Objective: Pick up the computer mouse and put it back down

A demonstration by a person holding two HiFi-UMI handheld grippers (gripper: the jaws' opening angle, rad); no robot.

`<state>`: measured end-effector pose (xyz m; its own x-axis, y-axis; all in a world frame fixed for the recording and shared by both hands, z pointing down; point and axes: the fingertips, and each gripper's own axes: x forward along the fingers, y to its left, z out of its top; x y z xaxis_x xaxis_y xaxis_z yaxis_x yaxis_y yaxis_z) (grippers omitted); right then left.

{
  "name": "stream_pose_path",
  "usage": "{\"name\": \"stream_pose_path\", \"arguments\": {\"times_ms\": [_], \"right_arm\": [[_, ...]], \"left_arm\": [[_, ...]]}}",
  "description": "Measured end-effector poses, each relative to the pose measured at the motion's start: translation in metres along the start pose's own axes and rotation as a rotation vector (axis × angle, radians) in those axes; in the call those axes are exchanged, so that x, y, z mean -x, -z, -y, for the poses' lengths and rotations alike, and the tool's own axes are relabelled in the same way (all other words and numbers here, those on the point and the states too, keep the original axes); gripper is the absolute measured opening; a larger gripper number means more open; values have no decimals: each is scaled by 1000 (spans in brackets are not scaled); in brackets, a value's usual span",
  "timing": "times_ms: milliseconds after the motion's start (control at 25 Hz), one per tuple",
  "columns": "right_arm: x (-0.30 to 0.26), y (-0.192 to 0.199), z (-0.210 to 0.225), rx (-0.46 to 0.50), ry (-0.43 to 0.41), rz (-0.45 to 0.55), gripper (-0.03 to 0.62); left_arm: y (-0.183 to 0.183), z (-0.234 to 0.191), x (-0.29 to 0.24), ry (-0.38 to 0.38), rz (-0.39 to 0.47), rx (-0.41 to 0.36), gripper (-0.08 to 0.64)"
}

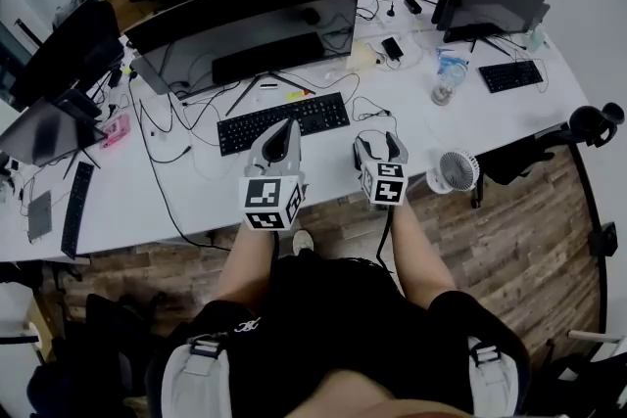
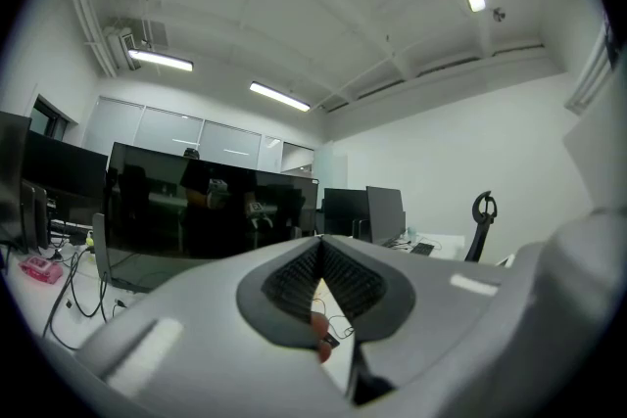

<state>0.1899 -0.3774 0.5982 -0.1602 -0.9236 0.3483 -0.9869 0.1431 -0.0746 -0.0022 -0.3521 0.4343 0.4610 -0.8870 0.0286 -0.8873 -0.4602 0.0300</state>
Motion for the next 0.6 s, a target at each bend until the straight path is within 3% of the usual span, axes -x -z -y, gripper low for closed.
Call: {"name": "stream_pose_path", "arguments": {"times_ms": [320, 600], "right_arm": [[-44, 67, 12, -38, 36, -215, 308], [-69, 107, 18, -62, 63, -333, 310]], "left_arm": [[1, -21, -13, -13, -10, -15, 49], [5, -41, -14, -34, -21, -23, 48]]}}
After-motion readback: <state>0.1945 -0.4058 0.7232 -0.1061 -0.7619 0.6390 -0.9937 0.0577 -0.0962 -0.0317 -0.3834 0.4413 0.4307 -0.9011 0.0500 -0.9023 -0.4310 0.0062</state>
